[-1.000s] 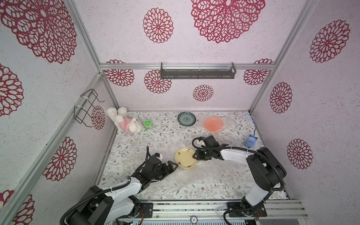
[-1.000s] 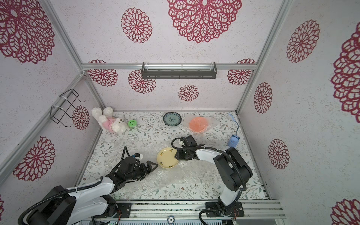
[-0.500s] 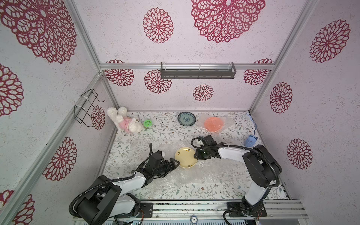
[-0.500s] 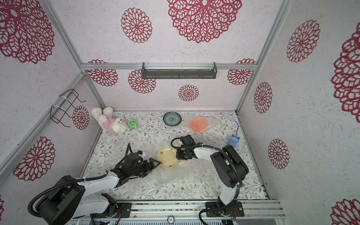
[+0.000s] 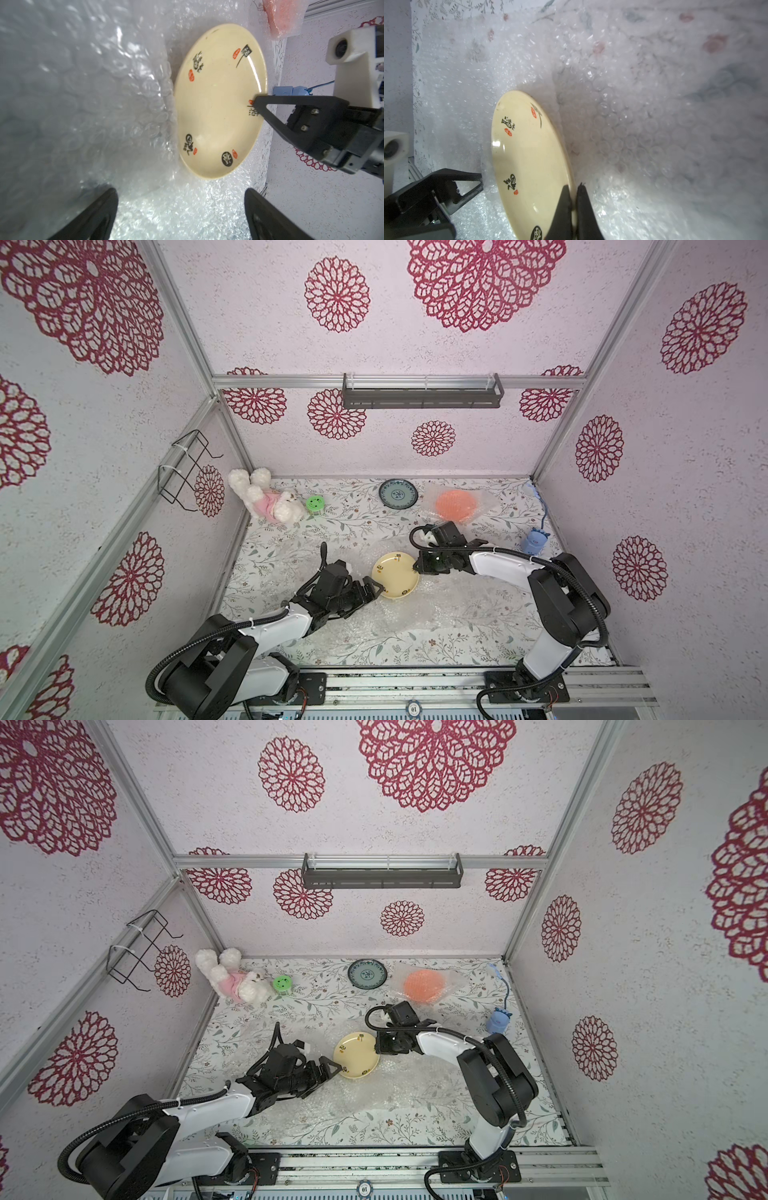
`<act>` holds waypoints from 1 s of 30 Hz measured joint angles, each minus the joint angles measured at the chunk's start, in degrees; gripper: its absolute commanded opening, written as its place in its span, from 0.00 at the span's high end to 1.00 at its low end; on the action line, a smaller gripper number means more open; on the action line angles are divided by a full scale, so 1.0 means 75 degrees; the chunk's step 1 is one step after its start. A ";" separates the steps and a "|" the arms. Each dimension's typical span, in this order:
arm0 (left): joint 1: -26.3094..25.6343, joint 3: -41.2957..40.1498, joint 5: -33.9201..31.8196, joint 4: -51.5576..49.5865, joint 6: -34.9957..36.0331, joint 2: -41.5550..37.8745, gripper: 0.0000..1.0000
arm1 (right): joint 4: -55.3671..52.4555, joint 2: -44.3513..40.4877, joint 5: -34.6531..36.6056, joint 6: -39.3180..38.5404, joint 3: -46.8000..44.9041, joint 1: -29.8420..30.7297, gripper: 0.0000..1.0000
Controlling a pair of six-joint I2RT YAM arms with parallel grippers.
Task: Unpack dinner plates from bubble wrap
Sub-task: Pick up the plate from the bubble wrap.
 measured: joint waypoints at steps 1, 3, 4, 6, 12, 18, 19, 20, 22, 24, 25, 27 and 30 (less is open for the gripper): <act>0.0000 0.0047 -0.0009 -0.0085 0.0044 0.0015 0.03 | -0.0006 -0.0047 -0.0064 0.0076 0.0076 -0.0172 1.00; 0.0000 0.0216 -0.0050 -0.0376 0.0172 0.0061 0.03 | 0.0079 -0.0117 -0.0137 0.0321 0.0187 -0.0533 1.00; 0.0000 0.0326 -0.0093 -0.0560 0.0256 0.0099 0.03 | 0.0160 -0.0137 -0.0152 0.0478 0.0245 -0.0737 1.00; 0.0003 0.0583 -0.0210 -0.0982 0.0443 0.0189 0.03 | 0.0271 -0.0134 -0.0125 0.0799 0.0411 -0.1090 1.00; 0.0163 0.1411 -0.0434 -0.2206 0.1026 0.0621 0.03 | 0.0140 0.0437 0.0367 0.1565 0.1967 -0.1614 1.00; 0.0370 0.1958 -0.0122 -0.2594 0.1271 0.0673 0.03 | 0.0169 0.2087 0.0431 0.2025 0.4147 -0.1676 1.00; 0.0370 0.2011 -0.0050 -0.2614 0.1276 0.0557 0.03 | 0.0134 0.2387 0.0423 0.2075 0.4468 -0.1682 1.00; 0.0367 0.2043 0.0041 -0.2646 0.1276 0.0373 0.03 | 0.0119 0.2690 0.0408 0.2110 0.4776 -0.1684 1.00; 0.0347 0.2057 0.0166 -0.2652 0.1276 -0.0061 0.03 | 0.0076 0.3214 0.0393 0.2209 0.5275 -0.1693 1.00; 0.0300 0.2057 0.0268 -0.2634 0.1274 -0.0565 0.03 | 0.0067 0.3675 0.0361 0.2273 0.5677 -0.1711 1.00; 0.0254 0.2055 0.0289 -0.2620 0.1276 -0.0848 0.03 | 0.0035 0.3905 0.0335 0.2305 0.5878 -0.1725 1.00; 0.0163 0.2055 0.0309 -0.2588 0.1297 -0.1329 0.03 | -0.0012 0.4290 0.0318 0.2352 0.6251 -0.1749 1.00; -0.0017 0.2049 0.0283 -0.2509 0.1355 -0.1961 0.03 | -0.0050 0.4846 0.0227 0.2416 0.6819 -0.1786 1.00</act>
